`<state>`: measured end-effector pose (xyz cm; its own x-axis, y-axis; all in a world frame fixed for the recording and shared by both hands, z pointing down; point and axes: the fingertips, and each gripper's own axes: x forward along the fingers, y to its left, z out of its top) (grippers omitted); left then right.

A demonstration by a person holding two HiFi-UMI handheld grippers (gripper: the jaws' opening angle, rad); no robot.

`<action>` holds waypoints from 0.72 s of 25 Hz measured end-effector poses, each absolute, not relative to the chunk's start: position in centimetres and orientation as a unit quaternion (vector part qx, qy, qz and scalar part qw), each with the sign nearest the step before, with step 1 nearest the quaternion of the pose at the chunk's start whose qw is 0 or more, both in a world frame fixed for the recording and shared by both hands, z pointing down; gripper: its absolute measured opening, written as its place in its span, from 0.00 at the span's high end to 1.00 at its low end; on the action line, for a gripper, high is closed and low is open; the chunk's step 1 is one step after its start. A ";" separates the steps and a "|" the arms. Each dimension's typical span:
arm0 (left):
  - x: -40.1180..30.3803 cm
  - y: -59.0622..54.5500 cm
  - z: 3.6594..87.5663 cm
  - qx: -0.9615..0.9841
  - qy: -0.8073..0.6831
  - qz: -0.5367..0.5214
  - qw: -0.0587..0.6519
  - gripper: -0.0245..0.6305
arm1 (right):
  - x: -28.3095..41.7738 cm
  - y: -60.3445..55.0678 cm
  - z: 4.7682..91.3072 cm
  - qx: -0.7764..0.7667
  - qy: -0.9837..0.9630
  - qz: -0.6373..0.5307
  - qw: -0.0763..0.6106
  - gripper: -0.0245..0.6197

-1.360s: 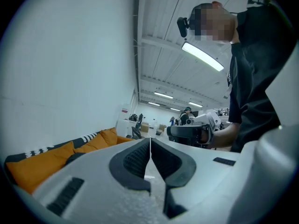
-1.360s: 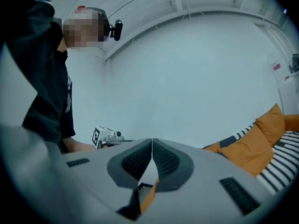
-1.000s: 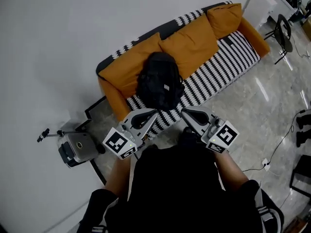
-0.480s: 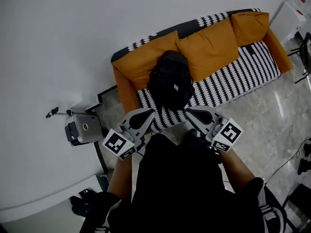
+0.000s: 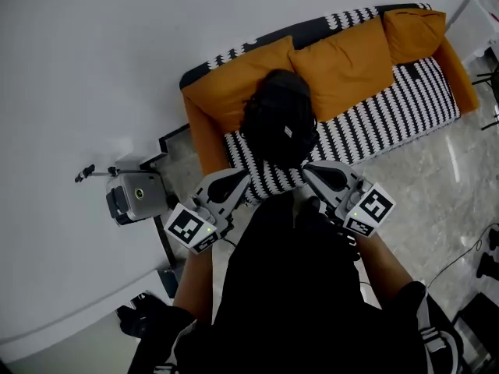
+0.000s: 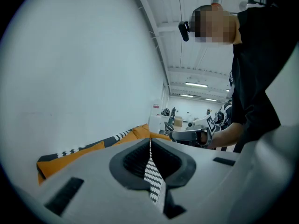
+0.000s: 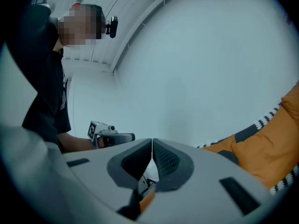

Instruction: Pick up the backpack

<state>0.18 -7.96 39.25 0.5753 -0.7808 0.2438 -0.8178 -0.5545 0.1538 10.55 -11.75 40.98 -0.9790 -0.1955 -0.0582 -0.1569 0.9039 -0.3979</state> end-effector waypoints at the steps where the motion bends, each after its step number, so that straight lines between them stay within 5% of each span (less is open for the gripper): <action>1: -0.3 -8.5 39.4 0.879 -0.455 0.072 0.126 0.93 | 10.3 -12.2 41.0 -0.094 0.975 -0.198 0.046 0.92; 18: -10.6 -18.4 43.2 0.900 -0.413 0.070 0.121 0.93 | 2.9 -21.8 42.3 -0.196 0.961 -0.193 -0.024 0.92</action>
